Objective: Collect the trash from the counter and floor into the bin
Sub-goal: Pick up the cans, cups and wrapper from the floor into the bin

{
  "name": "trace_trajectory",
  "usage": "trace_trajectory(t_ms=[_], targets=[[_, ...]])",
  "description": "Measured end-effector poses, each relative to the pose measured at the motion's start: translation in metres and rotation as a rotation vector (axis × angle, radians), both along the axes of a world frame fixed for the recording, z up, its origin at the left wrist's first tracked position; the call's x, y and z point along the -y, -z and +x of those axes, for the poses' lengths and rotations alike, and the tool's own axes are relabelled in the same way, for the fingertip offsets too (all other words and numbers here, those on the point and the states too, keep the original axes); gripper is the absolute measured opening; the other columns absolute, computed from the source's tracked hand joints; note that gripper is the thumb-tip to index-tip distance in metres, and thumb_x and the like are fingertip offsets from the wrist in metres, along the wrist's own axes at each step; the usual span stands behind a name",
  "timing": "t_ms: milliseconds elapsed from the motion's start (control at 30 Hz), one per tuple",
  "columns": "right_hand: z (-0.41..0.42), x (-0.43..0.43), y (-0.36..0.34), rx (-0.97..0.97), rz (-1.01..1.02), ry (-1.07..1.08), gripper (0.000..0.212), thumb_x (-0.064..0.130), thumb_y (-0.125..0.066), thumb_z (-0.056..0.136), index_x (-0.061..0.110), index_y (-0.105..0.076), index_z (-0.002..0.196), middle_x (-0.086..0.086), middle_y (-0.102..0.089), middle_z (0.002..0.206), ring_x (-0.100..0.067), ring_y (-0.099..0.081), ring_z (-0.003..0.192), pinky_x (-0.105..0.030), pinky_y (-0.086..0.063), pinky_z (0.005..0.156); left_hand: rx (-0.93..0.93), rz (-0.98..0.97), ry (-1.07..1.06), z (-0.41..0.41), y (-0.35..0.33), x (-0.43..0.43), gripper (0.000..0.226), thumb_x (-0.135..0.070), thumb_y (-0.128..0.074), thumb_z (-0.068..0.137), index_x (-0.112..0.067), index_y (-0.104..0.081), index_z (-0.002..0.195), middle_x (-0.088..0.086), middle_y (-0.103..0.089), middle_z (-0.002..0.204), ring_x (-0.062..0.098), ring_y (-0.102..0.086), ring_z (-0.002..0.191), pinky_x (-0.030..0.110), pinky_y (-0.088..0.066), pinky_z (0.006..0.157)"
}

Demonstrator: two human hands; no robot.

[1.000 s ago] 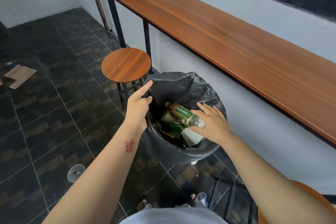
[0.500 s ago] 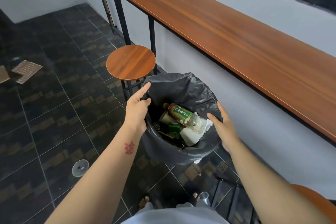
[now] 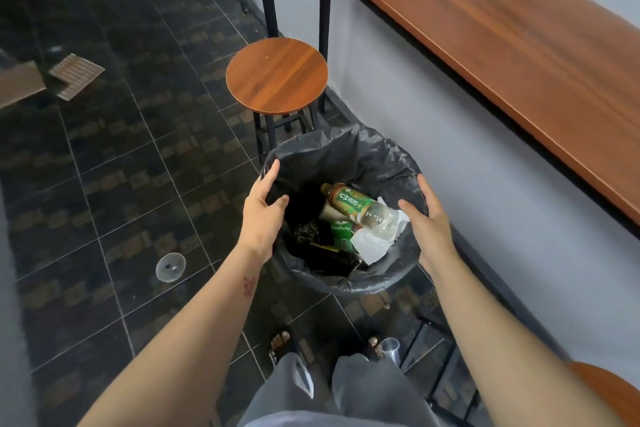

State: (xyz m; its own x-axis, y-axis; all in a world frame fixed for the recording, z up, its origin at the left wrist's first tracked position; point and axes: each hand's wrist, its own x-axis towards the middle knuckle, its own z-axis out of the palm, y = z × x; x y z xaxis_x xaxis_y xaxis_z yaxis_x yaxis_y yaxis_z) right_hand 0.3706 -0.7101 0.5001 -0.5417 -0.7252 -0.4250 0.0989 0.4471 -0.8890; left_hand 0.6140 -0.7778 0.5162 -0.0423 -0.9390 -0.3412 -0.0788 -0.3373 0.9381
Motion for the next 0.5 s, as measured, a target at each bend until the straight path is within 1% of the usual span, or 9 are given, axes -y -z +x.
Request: trace_trajectory(t_ms=[100,200,300,333,400,500], targets=[[-0.001,0.003,0.015,-0.007,0.019,-0.044,0.060,0.020,-0.063,0.095,0.049,-0.040,0.142,0.013,-0.028,0.158,-0.019,-0.023,0.146,-0.046,-0.024,0.115,0.045,0.014,-0.021,0.000,0.022,-0.006,0.063,0.004,-0.048,0.098,-0.039,-0.044,0.145,-0.015,-0.039,0.146,0.009,-0.035,0.137,0.039,-0.029,0.115],[-0.005,0.006,0.035,-0.012,0.037,-0.089,0.060,0.019,-0.062,0.095,0.049,-0.041,0.142,0.014,-0.030,0.157,-0.016,-0.025,0.145,-0.039,-0.026,0.114,0.069,0.034,-0.074,0.000,0.050,-0.013,0.066,0.007,-0.049,0.096,-0.038,-0.046,0.144,-0.015,-0.043,0.142,0.008,-0.038,0.136,0.037,-0.030,0.117],[-0.005,0.012,0.060,-0.008,0.042,-0.153,0.060,0.018,-0.063,0.093,0.050,-0.043,0.141,0.019,-0.035,0.153,-0.012,-0.028,0.143,-0.030,-0.027,0.109,0.111,0.052,-0.129,0.003,0.085,-0.019,0.066,0.006,-0.051,0.096,-0.040,-0.046,0.143,-0.011,-0.042,0.147,0.011,-0.035,0.140,0.037,-0.030,0.117],[-0.004,0.014,0.070,-0.011,0.051,-0.173,0.060,0.018,-0.062,0.093,0.050,-0.043,0.140,0.020,-0.036,0.152,-0.012,-0.028,0.143,-0.029,-0.027,0.108,0.123,0.060,-0.146,0.005,0.097,-0.021,0.067,0.006,-0.051,0.095,-0.041,-0.046,0.143,-0.010,-0.042,0.148,0.012,-0.035,0.141,0.037,-0.031,0.117],[0.001,0.020,0.089,-0.018,0.078,-0.202,0.059,0.019,-0.062,0.093,0.050,-0.043,0.140,0.020,-0.036,0.152,-0.012,-0.028,0.143,-0.032,-0.027,0.110,0.133,0.086,-0.181,0.012,0.122,-0.024,0.068,0.005,-0.053,0.095,-0.042,-0.045,0.143,-0.010,-0.042,0.148,0.013,-0.036,0.140,0.039,-0.033,0.116],[0.014,0.028,0.123,-0.038,0.107,-0.230,0.058,0.019,-0.062,0.094,0.048,-0.043,0.141,0.018,-0.035,0.153,-0.013,-0.029,0.143,-0.037,-0.026,0.114,0.156,0.113,-0.202,0.025,0.161,-0.023,0.069,0.005,-0.053,0.095,-0.042,-0.044,0.144,-0.008,-0.041,0.150,0.012,-0.033,0.142,0.039,-0.030,0.118]])
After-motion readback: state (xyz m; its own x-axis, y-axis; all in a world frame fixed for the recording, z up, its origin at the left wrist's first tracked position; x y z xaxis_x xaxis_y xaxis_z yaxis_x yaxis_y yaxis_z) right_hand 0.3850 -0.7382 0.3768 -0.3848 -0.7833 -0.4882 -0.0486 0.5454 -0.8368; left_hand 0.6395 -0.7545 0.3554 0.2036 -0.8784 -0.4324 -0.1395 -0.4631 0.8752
